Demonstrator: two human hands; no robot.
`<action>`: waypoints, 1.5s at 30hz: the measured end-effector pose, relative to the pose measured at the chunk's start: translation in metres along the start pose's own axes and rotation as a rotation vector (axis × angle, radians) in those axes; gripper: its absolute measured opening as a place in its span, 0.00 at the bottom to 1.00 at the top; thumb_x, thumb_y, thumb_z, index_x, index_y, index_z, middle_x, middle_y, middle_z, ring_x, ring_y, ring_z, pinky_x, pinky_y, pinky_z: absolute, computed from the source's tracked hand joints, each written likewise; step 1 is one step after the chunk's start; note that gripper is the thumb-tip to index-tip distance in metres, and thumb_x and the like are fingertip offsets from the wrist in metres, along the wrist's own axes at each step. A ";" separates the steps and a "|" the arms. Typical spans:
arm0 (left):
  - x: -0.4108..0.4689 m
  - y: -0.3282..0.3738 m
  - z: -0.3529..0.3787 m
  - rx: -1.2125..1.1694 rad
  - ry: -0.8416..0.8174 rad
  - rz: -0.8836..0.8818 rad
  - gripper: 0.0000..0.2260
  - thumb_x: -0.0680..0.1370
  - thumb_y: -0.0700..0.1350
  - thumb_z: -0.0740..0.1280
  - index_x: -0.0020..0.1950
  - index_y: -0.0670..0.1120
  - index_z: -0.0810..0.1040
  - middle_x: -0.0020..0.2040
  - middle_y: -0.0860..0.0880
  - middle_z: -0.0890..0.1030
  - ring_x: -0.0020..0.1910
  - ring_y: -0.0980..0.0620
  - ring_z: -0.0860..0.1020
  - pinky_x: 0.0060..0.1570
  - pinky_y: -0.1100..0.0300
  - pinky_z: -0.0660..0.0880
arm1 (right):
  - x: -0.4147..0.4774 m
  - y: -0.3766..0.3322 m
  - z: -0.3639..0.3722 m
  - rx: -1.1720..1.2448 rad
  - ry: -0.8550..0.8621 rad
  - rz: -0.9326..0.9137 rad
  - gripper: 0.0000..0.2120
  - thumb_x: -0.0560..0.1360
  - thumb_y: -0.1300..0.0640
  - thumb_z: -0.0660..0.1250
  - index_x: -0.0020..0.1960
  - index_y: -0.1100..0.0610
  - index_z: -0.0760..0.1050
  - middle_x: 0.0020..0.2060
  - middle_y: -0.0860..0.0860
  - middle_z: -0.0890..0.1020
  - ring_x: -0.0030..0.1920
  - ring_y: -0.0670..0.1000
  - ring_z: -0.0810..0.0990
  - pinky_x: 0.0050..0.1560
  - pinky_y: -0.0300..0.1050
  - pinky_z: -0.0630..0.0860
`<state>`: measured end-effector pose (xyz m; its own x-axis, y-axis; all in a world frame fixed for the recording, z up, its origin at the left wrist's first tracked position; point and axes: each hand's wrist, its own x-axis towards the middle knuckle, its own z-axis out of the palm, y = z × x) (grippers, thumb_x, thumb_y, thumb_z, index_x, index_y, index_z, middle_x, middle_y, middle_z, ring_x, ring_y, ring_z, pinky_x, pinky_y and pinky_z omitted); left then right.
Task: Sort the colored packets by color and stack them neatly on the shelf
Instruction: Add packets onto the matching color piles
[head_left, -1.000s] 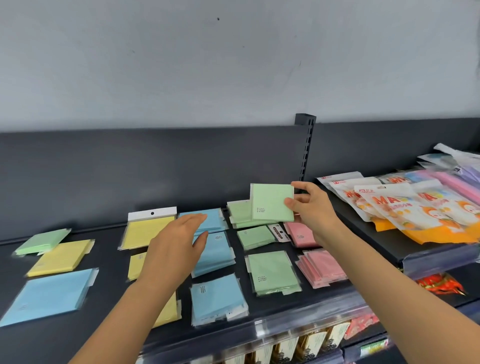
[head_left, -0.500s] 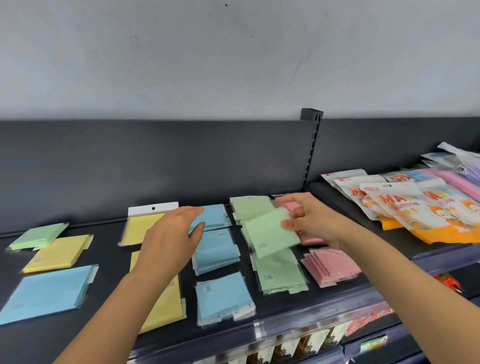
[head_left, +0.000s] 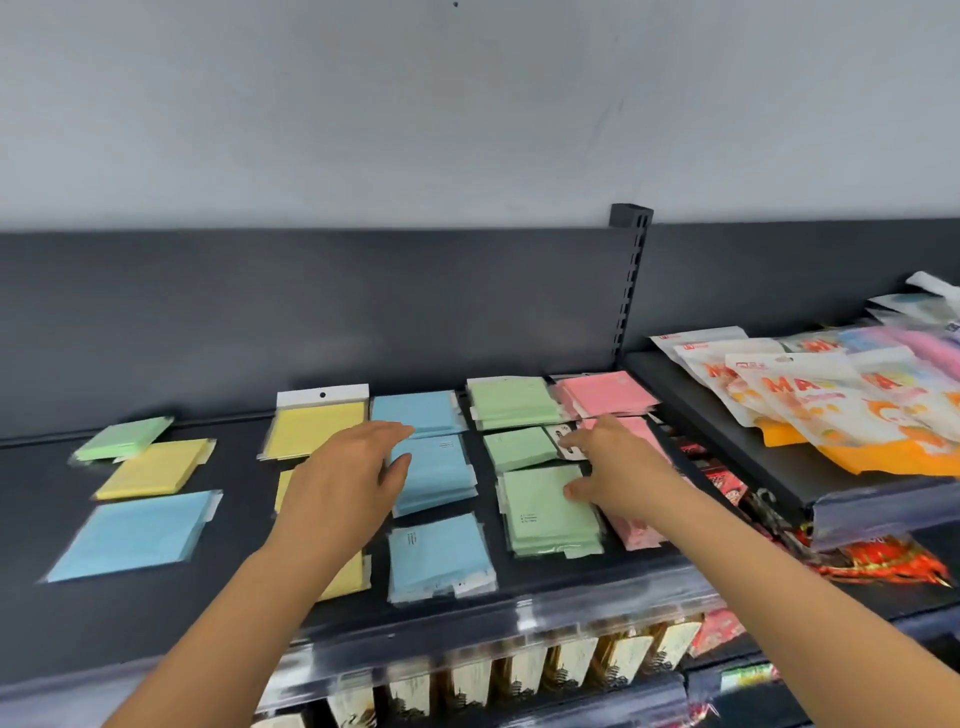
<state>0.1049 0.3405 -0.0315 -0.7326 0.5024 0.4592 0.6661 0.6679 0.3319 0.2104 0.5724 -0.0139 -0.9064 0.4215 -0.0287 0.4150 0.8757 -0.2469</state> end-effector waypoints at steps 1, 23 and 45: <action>-0.006 -0.004 -0.003 0.017 0.001 -0.014 0.14 0.77 0.46 0.64 0.62 0.51 0.77 0.61 0.54 0.78 0.59 0.51 0.76 0.53 0.55 0.75 | 0.002 -0.002 -0.002 0.031 0.033 -0.030 0.28 0.72 0.53 0.70 0.70 0.50 0.67 0.65 0.55 0.66 0.61 0.57 0.74 0.60 0.49 0.72; -0.135 -0.252 -0.134 0.170 0.048 -0.372 0.15 0.78 0.48 0.63 0.64 0.53 0.75 0.63 0.57 0.77 0.62 0.53 0.74 0.53 0.55 0.75 | 0.010 -0.294 0.087 0.365 -0.046 -0.478 0.19 0.75 0.56 0.67 0.65 0.50 0.71 0.58 0.46 0.77 0.56 0.44 0.73 0.58 0.37 0.68; -0.158 -0.467 -0.198 0.227 -0.291 -0.526 0.26 0.80 0.51 0.58 0.75 0.46 0.55 0.77 0.44 0.53 0.72 0.44 0.62 0.69 0.55 0.61 | 0.039 -0.468 0.154 0.235 -0.065 -0.308 0.21 0.75 0.54 0.67 0.67 0.52 0.70 0.60 0.48 0.77 0.61 0.48 0.74 0.61 0.41 0.69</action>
<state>-0.0632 -0.1593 -0.0960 -0.9827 0.1830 0.0296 0.1845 0.9492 0.2550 -0.0316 0.1425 -0.0483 -0.9919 0.1251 0.0213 0.1006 0.8779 -0.4681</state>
